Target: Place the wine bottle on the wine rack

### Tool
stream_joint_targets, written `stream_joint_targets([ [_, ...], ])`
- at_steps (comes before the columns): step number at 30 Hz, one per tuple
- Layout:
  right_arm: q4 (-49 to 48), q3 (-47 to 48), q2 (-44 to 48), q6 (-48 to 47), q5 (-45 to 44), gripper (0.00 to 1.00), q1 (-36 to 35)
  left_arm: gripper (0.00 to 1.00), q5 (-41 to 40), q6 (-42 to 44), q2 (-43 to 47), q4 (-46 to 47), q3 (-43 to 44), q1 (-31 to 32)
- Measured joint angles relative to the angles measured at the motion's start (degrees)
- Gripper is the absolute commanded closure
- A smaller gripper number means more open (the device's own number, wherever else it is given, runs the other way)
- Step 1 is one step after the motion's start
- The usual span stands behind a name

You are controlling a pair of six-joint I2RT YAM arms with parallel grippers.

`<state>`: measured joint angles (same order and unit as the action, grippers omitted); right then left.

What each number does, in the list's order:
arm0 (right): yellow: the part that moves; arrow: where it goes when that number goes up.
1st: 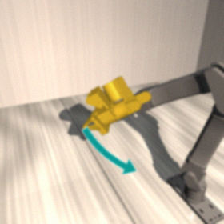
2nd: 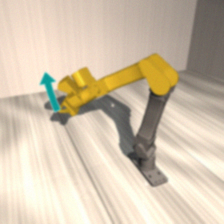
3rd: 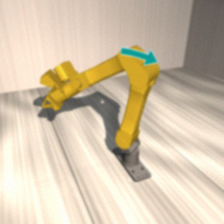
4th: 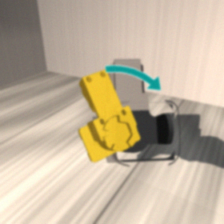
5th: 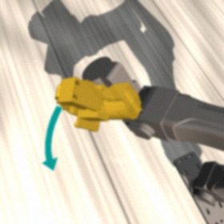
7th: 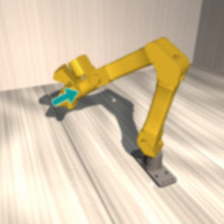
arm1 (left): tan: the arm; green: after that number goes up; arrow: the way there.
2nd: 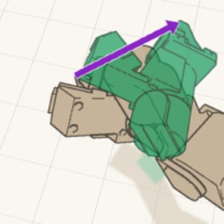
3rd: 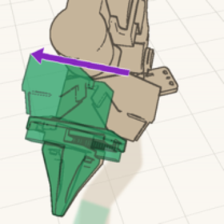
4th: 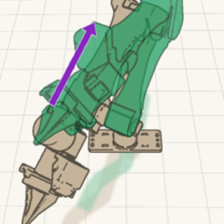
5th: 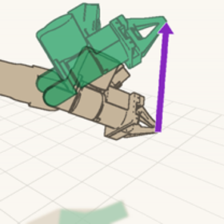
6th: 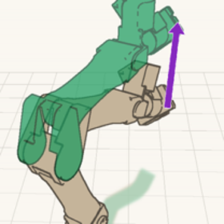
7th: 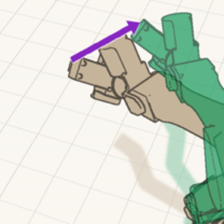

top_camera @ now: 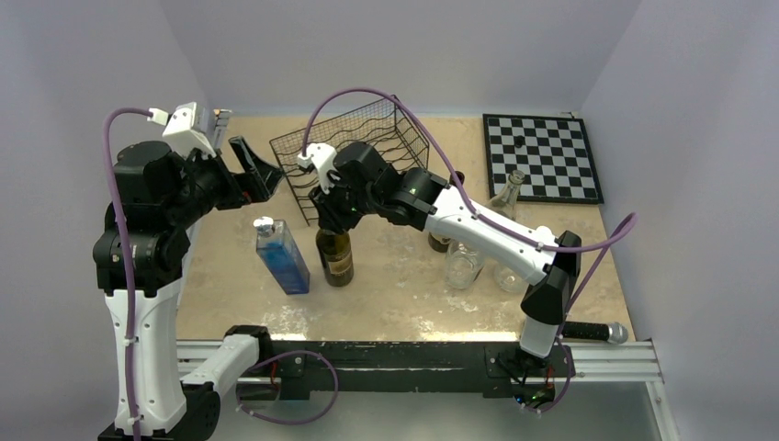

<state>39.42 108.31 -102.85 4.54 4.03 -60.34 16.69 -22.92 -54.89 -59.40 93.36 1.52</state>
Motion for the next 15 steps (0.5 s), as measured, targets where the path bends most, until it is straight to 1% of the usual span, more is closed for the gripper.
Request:
stream_joint_targets([
  [3,1.77,0.96,-0.02,0.13,-0.98,1.0,-0.04,0.01,0.55,0.72,0.28,0.0,-0.17,0.0],
  [6,6.23,3.61,-0.02,0.39,-2.93,1.0,0.0,0.01,3.39,1.97,0.85,0.17,-0.72,0.0],
  [10,13.16,9.75,0.46,1.9,-3.52,1.0,1.33,0.01,9.05,2.82,1.03,1.55,-1.6,0.04],
  [15,19.63,14.67,4.07,3.37,-3.65,1.0,4.04,0.01,16.83,2.25,0.11,6.27,-2.69,1.6],
])
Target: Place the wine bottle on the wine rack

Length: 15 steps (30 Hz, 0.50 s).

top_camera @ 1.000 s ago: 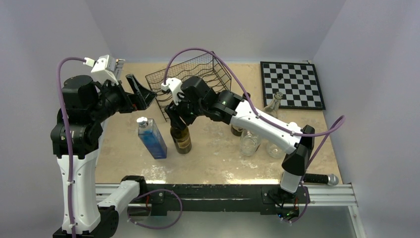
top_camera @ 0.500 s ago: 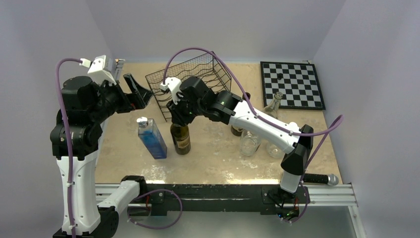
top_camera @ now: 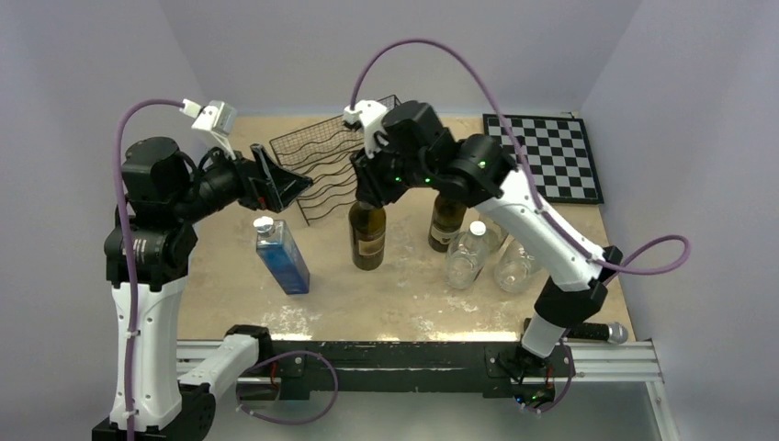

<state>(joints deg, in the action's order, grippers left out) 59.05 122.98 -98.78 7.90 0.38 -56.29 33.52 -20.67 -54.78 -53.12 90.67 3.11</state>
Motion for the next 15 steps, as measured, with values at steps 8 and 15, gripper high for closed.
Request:
stream_joint_targets([
  [8,12.24,13.11,6.14,1.81,0.37,1.0,5.05,0.01,9.01,-2.69,-3.67,14.45,-7.15,13.81],
  [15,19.21,13.2,13.62,4.24,3.02,1.0,6.45,0.01,15.78,-4.44,-9.18,27.06,-14.14,23.45],
])
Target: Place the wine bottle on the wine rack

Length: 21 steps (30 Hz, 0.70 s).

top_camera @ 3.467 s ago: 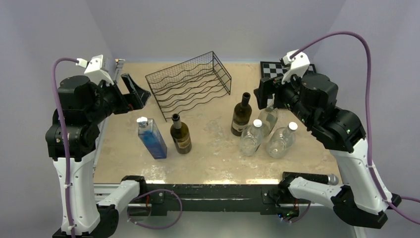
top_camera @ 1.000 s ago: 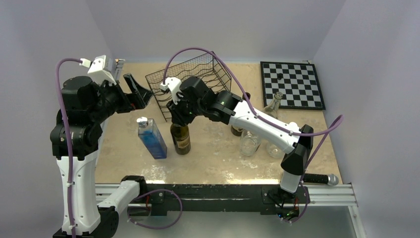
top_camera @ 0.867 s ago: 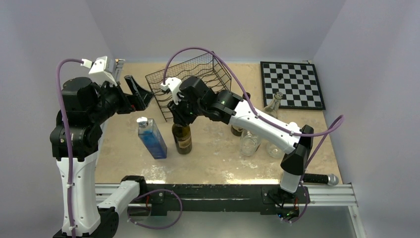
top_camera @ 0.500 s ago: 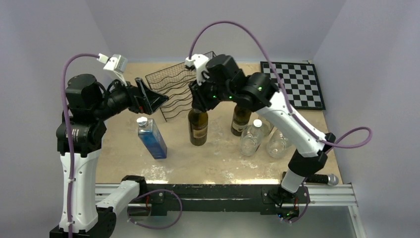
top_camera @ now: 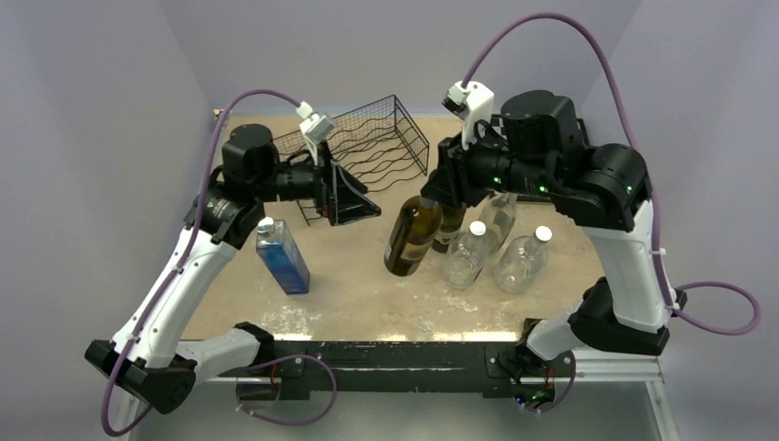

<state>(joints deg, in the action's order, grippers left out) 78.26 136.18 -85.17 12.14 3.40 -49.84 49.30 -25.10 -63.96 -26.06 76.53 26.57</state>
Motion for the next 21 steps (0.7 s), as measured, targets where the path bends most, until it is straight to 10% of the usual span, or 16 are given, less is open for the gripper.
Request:
stream_joint_targets([
  [21,3.41,2.56,4.92,5.77,8.39,1.0,0.92,0.01,8.5,-9.07,-4.85,41.2,-16.96,20.5],
])
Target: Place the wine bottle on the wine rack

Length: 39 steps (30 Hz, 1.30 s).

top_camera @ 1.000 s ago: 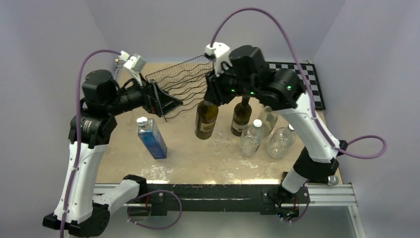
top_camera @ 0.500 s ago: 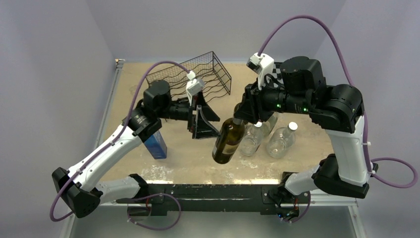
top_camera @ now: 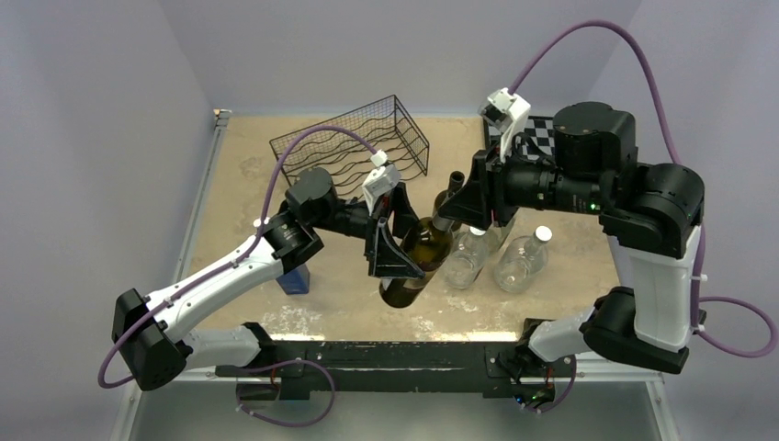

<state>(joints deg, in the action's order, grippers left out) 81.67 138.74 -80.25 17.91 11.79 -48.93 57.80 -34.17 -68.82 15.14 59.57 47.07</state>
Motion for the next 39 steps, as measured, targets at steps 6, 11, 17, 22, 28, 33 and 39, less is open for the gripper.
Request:
stream_joint_targets([
  [6,-6.01,-1.86,3.37,1.38,1.77,1.0,1.07,0.26,1.25,-1.16,-0.2,3.32,0.0,1.07],
  [11,-8.83,-3.74,4.63,2.58,3.02,1.0,1.75,0.53,1.9,0.81,-0.15,2.82,1.07,2.03],
  [17,-12.81,-7.41,6.73,2.62,3.02,1.0,2.14,1.0,0.79,7.19,-0.17,-6.58,5.22,1.75],
  [22,-15.76,-10.8,9.16,1.9,2.89,0.56,2.19,1.0,-1.81,15.61,-0.2,-18.29,10.51,1.86],
  [28,-23.04,-21.29,15.82,1.03,0.31,0.02,2.19,1.0,-10.47,31.32,-2.49,-37.48,20.68,1.81],
  [33,-24.24,-23.54,19.67,-0.35,-4.96,0.09,2.19,1.0,-22.88,44.72,-5.03,-46.58,26.25,1.81],
  [39,-18.21,-12.28,17.14,-0.52,-10.16,0.22,2.21,1.0,-36.3,61.79,-4.96,-48.41,25.53,1.97],
])
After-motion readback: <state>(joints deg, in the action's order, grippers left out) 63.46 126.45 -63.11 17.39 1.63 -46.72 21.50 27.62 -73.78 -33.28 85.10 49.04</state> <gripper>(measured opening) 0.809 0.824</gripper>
